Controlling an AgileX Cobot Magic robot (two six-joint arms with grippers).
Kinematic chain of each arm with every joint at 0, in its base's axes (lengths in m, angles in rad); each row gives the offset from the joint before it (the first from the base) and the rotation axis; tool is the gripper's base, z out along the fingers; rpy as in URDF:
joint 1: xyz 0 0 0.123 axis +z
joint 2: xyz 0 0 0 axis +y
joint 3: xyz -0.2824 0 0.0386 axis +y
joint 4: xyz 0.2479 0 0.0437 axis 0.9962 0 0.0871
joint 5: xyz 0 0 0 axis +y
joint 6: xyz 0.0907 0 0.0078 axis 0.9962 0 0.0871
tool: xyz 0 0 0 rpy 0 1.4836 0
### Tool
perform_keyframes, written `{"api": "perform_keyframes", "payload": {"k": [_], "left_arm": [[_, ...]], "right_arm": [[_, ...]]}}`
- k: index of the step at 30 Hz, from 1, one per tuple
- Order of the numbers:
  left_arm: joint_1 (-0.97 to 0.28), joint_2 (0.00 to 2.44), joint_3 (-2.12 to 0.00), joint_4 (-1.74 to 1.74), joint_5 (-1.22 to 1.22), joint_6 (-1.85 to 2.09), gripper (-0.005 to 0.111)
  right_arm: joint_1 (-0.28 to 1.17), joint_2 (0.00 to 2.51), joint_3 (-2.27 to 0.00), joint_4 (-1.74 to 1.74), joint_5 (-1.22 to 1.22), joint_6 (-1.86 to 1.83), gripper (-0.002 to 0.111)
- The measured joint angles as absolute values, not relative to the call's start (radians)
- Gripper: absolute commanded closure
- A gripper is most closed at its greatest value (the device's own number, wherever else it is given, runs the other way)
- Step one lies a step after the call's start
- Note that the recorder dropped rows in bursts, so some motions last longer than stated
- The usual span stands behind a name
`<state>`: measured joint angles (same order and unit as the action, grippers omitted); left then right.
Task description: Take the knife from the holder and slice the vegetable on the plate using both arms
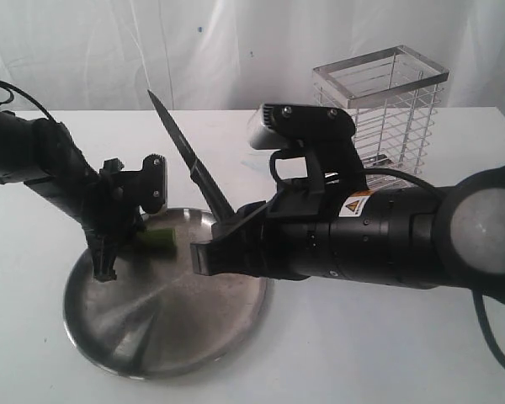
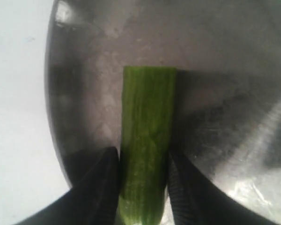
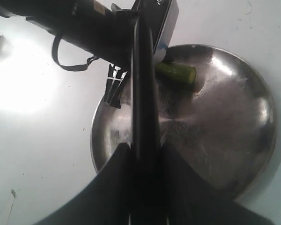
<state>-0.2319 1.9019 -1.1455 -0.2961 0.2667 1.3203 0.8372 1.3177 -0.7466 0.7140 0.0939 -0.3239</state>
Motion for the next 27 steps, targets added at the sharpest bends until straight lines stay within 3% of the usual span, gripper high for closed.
{"api": "perform_keyframes", "payload": {"k": [8,15,22,27], "left_arm": [[-0.232,1.780,-1.135,-0.239,0.519,1.019,0.090],[-0.249,1.678,-1.132,-0.251,0.632,0.770,0.089],[-0.389,1.676,-1.011,-0.253,0.507,0.624,0.089],[-0.406,1.698,-0.929,-0.199,0.420,0.471,0.089]], "right_arm": [[0.837,1.318,-0.747,0.693,0.115,-0.324,0.108],[0.777,1.309,-0.747,0.656,0.192,-0.324,0.108],[0.707,1.269,-0.747,0.385,0.370,-0.133,0.108],[0.702,1.261,-0.747,0.160,0.553,0.030,0.108]]}}
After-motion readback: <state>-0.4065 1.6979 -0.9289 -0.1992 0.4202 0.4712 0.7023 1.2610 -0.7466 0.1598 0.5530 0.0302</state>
